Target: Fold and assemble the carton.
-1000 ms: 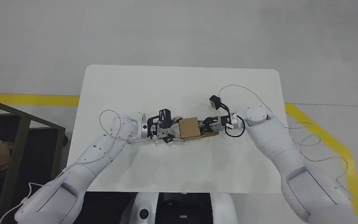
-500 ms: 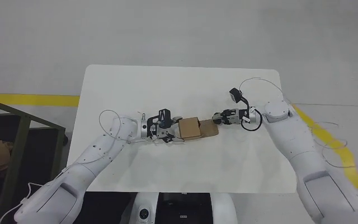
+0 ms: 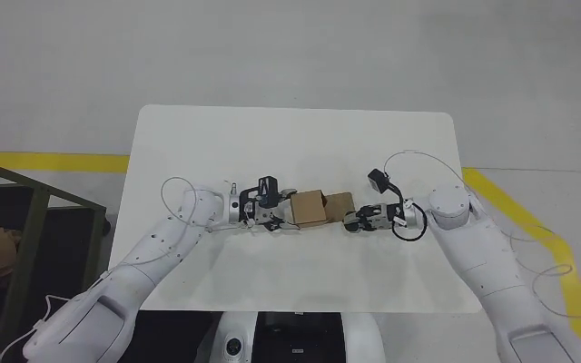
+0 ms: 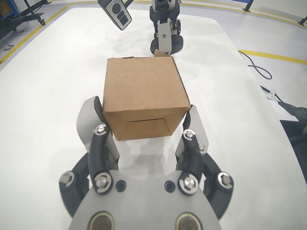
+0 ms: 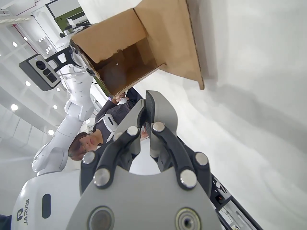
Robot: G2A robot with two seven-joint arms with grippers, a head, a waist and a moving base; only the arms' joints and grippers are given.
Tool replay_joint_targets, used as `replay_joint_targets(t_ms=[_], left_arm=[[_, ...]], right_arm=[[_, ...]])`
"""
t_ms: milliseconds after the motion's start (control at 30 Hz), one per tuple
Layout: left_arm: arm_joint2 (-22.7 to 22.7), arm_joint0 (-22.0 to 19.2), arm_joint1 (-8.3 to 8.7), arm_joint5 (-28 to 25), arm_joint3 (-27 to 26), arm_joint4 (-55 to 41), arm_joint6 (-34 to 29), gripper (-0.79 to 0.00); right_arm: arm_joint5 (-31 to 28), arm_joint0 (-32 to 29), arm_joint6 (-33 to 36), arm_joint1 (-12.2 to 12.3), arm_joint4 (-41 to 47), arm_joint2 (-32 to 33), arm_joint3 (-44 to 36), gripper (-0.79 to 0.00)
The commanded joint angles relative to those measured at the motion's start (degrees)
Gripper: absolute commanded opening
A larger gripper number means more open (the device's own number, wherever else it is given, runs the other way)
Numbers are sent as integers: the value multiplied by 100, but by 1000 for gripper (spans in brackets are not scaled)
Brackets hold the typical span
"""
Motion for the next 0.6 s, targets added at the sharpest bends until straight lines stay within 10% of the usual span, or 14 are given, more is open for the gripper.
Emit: replay_joint_targets(t_ms=[0, 567], left_arm=[[-5, 2, 0, 10, 8, -7, -3, -179], [-15, 15, 11, -36, -37, -9, -40, -172]], right_arm=[[-3, 39, -57, -12, -24, -40, -2, -785], [-748, 870, -195, -492, 569, -930, 1017, -785]])
